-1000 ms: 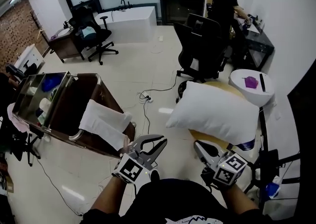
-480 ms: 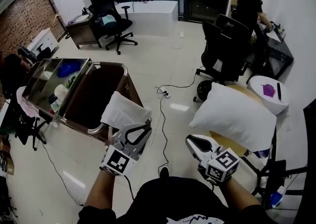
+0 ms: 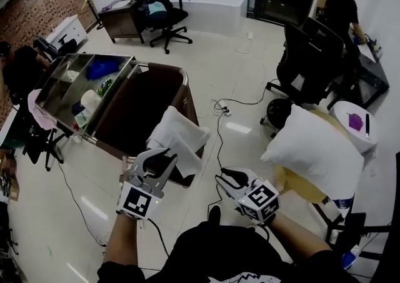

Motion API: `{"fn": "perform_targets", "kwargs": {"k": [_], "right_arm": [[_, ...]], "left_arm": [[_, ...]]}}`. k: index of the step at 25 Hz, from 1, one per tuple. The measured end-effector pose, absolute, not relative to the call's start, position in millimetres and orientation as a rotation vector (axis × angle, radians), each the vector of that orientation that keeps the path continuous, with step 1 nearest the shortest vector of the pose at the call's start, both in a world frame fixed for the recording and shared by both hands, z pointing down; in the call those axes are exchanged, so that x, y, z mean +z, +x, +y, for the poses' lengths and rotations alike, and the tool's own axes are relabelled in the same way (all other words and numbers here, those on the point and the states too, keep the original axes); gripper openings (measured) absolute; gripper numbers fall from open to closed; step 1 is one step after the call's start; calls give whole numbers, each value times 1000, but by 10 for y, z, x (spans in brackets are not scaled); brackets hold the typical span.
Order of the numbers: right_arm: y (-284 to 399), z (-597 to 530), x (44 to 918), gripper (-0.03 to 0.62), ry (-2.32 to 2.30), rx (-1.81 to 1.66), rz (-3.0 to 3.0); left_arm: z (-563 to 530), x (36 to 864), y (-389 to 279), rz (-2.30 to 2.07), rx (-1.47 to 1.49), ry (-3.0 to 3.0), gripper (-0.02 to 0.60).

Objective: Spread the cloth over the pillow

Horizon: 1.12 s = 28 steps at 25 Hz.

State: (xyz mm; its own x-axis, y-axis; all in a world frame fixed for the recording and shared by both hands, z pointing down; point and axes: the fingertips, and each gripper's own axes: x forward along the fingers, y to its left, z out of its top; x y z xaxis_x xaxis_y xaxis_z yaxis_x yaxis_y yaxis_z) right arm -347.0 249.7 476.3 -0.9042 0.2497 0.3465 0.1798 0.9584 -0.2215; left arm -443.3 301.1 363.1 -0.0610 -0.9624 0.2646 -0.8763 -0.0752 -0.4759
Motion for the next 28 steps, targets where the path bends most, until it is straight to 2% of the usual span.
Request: {"fn": "perform_targets", "kwargs": {"k": [9, 16, 28], "right_arm": [[-4187, 2966, 5546, 152, -453, 127, -2551], [-4597, 3148, 6212, 230, -355, 159, -2421], [-5269, 3310, 6709, 249, -90, 202, -2315]], "left_arm": [[3343, 3705, -4792, 2133, -832, -1951, 92], [3555, 3721, -4911, 2187, -850, -1874, 92], [3804, 3953, -4950, 2250, -866, -1906, 92]]}}
